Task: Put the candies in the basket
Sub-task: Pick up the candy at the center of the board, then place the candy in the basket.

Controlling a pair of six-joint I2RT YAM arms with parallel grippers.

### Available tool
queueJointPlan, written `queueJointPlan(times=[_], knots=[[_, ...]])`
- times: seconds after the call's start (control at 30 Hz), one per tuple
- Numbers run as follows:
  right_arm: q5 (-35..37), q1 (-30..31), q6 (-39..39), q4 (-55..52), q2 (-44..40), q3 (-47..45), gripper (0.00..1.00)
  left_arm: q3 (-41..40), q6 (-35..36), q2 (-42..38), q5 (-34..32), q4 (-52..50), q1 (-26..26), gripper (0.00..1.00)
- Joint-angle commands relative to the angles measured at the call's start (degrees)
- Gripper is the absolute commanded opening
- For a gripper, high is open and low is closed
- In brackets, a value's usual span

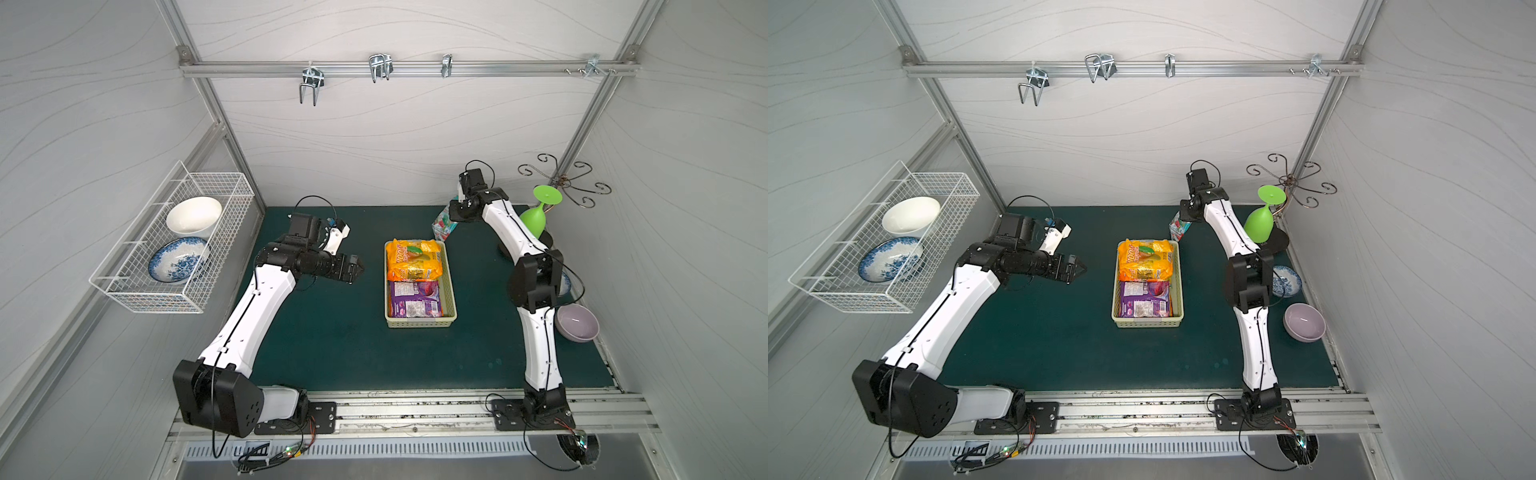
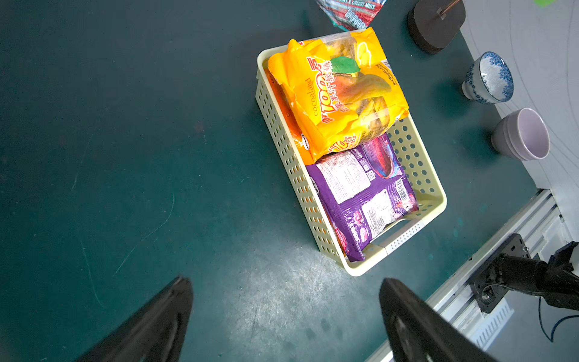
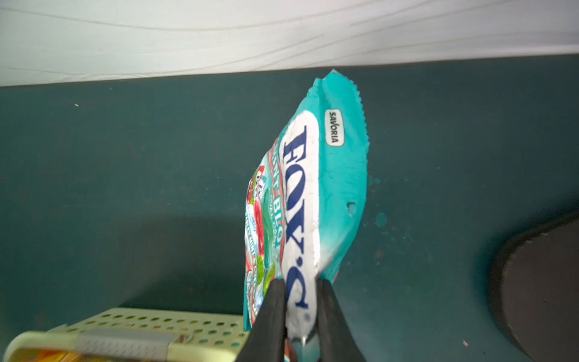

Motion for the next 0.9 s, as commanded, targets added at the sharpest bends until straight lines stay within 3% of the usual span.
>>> queueJointPlan(times=[0.0, 0.43, 0.73, 0.87], knots=[[1.8, 0.4, -1.2, 0.1, -6.4, -3.6, 0.00, 1.0, 0.5, -2.0, 1.1, 1.1, 0.4, 0.97], [7.5, 5.3, -2.5, -1.8, -24.4, -15.2, 0.00, -0.6, 0.5, -5.3, 1.1, 2.4, 0.4, 0.98], [4.6, 8.5, 5.6, 1.6, -41.5, -33.8, 0.00, -1.1, 0.7, -6.6, 1.1, 2.5, 0.8, 0.98], [5.5, 12.8, 10.4, 2.6, -48.9, -42.3, 0.00, -1.0, 0.6, -6.8, 1.0, 2.5, 1.3, 0.98]])
